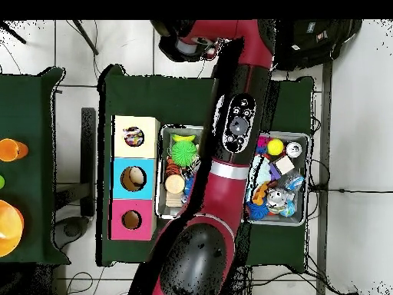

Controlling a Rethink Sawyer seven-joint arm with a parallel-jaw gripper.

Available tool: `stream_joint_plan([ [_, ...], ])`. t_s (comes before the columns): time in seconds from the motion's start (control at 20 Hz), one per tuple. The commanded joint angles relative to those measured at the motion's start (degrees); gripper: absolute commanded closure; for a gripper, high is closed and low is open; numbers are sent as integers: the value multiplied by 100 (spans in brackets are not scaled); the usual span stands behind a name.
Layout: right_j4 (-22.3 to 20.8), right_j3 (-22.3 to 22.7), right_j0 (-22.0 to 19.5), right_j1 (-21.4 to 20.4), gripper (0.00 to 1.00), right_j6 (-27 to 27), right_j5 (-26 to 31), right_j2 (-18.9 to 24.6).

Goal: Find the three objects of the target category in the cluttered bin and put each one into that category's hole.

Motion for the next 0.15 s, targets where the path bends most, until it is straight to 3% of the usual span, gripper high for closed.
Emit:
stream_joint_plan([
  [0.05,-615,307,-292,52,100,-1753,675,593],
  [0.15,-631,333,-314,52,100,-1782,658,598],
])
